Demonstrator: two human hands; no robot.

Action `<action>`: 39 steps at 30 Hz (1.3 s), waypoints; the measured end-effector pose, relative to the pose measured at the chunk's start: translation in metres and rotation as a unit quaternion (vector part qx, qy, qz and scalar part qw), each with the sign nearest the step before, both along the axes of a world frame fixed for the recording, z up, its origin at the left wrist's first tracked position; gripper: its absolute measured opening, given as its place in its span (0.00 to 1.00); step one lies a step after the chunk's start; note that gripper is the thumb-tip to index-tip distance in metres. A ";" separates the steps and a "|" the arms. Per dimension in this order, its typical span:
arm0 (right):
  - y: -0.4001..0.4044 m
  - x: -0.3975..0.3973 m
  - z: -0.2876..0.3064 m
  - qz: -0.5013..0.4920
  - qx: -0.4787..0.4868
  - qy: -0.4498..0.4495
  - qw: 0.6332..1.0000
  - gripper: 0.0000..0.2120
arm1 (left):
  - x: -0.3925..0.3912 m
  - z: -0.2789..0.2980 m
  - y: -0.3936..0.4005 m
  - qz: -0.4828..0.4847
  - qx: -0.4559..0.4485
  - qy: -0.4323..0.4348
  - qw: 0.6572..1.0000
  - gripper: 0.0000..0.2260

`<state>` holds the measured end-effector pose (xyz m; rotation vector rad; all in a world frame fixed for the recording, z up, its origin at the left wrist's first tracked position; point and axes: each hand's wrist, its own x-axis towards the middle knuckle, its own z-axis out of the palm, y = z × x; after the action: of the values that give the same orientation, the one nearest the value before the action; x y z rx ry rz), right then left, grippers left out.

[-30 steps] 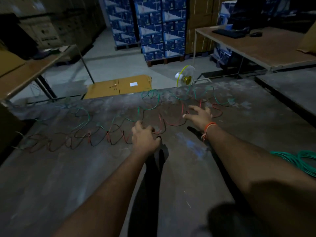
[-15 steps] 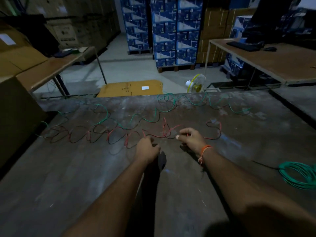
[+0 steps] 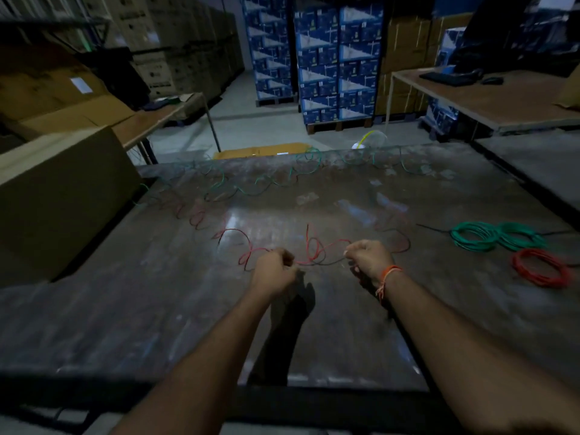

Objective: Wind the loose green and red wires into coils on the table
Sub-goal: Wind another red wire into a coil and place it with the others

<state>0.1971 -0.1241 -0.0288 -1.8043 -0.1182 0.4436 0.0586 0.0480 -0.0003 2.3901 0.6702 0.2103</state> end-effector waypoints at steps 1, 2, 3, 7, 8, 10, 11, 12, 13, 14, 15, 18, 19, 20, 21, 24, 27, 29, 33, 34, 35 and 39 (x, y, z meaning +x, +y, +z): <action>-0.011 -0.013 0.004 0.009 -0.001 0.008 1.000 0.09 | -0.013 0.001 -0.012 -0.011 -0.036 0.002 0.999 0.13; -0.023 -0.026 0.009 0.021 -0.001 0.025 0.999 0.09 | -0.026 0.003 -0.024 -0.026 -0.097 0.006 0.995 0.11; -0.036 -0.043 0.013 0.034 0.000 0.043 0.998 0.07 | -0.044 0.007 -0.037 -0.042 -0.165 0.007 0.985 0.09; -0.068 -0.083 0.023 0.086 -0.015 0.105 0.991 0.06 | -0.087 0.021 -0.067 -0.065 -0.300 0.015 0.952 0.15; -0.074 -0.090 0.023 0.092 -0.021 0.113 0.989 0.06 | -0.099 0.027 -0.073 -0.069 -0.315 0.023 0.946 0.16; -0.082 -0.106 0.023 0.096 -0.027 0.124 0.987 0.08 | -0.120 0.038 -0.084 -0.086 -0.357 0.053 0.929 0.15; -0.084 -0.114 0.023 0.095 -0.030 0.124 0.987 0.10 | -0.129 0.043 -0.089 -0.100 -0.384 0.068 0.915 0.15; -0.087 -0.121 0.021 0.095 -0.035 0.117 0.988 0.11 | -0.137 0.046 -0.094 -0.115 -0.414 0.077 0.900 0.15; -0.088 -0.127 0.021 0.094 -0.037 0.109 0.989 0.12 | -0.142 0.049 -0.098 -0.131 -0.438 0.082 0.885 0.14; -0.089 -0.131 0.021 0.088 -0.036 0.098 0.991 0.12 | -0.146 0.050 -0.101 -0.138 -0.455 0.082 0.876 0.15; -0.090 -0.134 0.022 0.080 -0.035 0.088 0.992 0.12 | -0.149 0.052 -0.102 -0.138 -0.455 0.083 0.876 0.15; -0.091 -0.137 0.020 0.033 -0.035 0.039 0.998 0.15 | -0.151 0.049 -0.094 -0.091 -0.328 0.092 0.936 0.20; -0.092 -0.137 0.018 0.015 -0.035 0.017 0.999 0.19 | -0.151 0.044 -0.087 -0.072 -0.247 0.093 0.962 0.23; -0.093 -0.137 0.017 -0.001 -0.033 0.000 0.999 0.23 | -0.151 0.039 -0.079 -0.053 -0.171 0.090 0.980 0.26; -0.094 -0.138 0.017 -0.013 -0.026 -0.010 1.000 0.27 | -0.151 0.034 -0.072 -0.032 -0.113 0.082 0.990 0.28; -0.093 -0.141 0.015 -0.020 0.004 -0.003 1.000 0.28 | -0.150 0.021 -0.051 0.033 -0.009 0.047 0.998 0.26; -0.087 -0.141 0.010 -0.014 0.024 0.019 0.999 0.15 | -0.145 0.012 -0.028 0.067 0.102 0.015 0.992 0.23; -0.079 -0.140 0.009 -0.020 0.018 0.018 0.999 0.11 | -0.141 0.011 -0.014 0.074 0.113 -0.018 0.991 0.20; -0.057 -0.136 0.008 -0.030 0.007 0.016 0.999 0.09 | -0.132 0.017 0.015 0.062 0.149 -0.063 0.985 0.18; -0.051 -0.135 0.007 -0.031 0.005 0.016 0.999 0.09 | -0.130 0.017 0.024 0.061 0.166 -0.061 0.982 0.18; -0.046 -0.136 0.005 -0.032 0.004 0.015 0.999 0.09 | -0.127 0.018 0.032 0.059 0.174 -0.054 0.981 0.19; -0.033 -0.143 0.003 -0.035 0.010 0.023 0.999 0.11 | -0.118 0.020 0.070 0.049 0.207 0.015 0.977 0.25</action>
<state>0.0544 -0.1567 -0.0254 -1.7726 -0.0270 0.4308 -0.0591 0.1175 0.0198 2.7625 0.8257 0.3885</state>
